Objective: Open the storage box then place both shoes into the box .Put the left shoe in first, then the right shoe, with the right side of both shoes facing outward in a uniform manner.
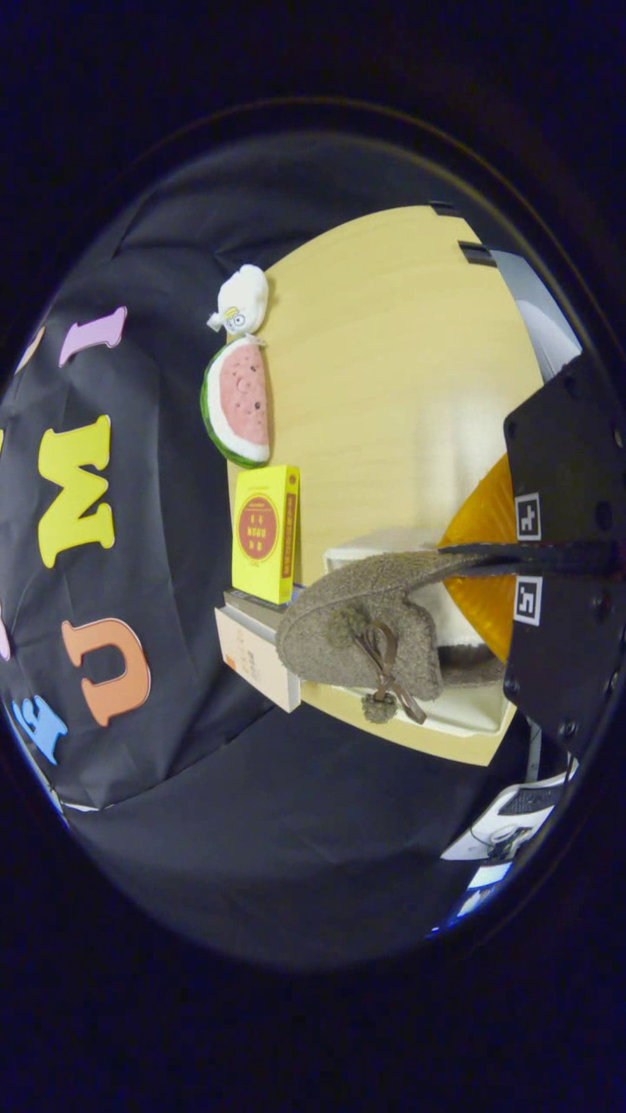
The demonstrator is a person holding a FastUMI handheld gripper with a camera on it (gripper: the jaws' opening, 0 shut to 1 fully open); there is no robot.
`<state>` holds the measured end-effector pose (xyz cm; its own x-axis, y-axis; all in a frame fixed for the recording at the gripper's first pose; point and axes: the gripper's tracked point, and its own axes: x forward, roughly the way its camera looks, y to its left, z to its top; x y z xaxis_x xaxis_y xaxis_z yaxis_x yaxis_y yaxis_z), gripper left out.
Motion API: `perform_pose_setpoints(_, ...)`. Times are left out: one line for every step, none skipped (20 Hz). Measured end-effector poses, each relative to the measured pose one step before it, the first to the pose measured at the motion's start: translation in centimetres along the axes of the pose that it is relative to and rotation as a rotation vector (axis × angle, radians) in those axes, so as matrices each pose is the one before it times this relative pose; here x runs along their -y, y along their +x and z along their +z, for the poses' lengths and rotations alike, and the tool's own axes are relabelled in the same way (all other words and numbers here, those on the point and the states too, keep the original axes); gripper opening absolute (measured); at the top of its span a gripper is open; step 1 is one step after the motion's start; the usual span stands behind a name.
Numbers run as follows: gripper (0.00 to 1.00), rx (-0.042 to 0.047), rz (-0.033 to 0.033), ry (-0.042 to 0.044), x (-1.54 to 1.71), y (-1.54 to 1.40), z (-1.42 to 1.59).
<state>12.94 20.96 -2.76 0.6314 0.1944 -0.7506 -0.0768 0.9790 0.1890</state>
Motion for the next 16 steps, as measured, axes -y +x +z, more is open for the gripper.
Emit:
perform_pose_setpoints(0.0, 0.00095, 0.01409, 0.00817, -0.979, 0.813, -0.043)
perform_pose_setpoints(0.0, -0.0013, 0.00743, 0.00011, -0.793, 0.846, -0.172)
perform_pose_setpoints(0.0, -0.00625, 0.00212, -0.00106, -0.54, 0.825, -0.243)
perform_pose_setpoints(0.0, -0.00851, -0.00852, -0.00049, -0.279, 0.89, -0.46)
perform_pose_setpoints(0.0, -0.00388, -0.00916, -0.0064, -0.236, 0.781, -0.311)
perform_pose_setpoints(0.0, -0.00559, -0.00961, -0.00484, -0.141, 0.958, -0.386)
perform_pose_setpoints(0.0, -0.00972, -0.00794, 0.00007, -0.07, 0.746, -0.571)
perform_pose_setpoints(0.0, -0.00713, -0.01633, 0.00528, 0.187, 0.717, -0.518)
perform_pose_setpoints(0.0, 0.00275, -0.02233, 0.00361, 0.341, 0.468, -0.372)
perform_pose_setpoints(0.0, 0.01045, -0.02223, 0.00625, 0.396, 0.451, -0.224)
perform_pose_setpoints(0.0, 0.00872, -0.01882, 0.0078, 0.35, 0.247, -0.359)
perform_pose_setpoints(0.0, 0.01016, -0.01371, 0.00214, 0.107, 0.326, -0.282)
perform_pose_setpoints(0.0, 0.00104, -0.01047, -0.00434, 0.149, 0.201, -0.248)
perform_pose_setpoints(0.0, -0.00177, -0.00567, 0.00001, 0.076, 0.129, -0.435)
perform_pose_setpoints(0.0, -0.00238, -0.0029, -0.0022, 0.058, 0.049, -0.243)
perform_pose_setpoints(0.0, -0.00144, -0.00083, -0.00643, -0.077, 0.026, -0.101)
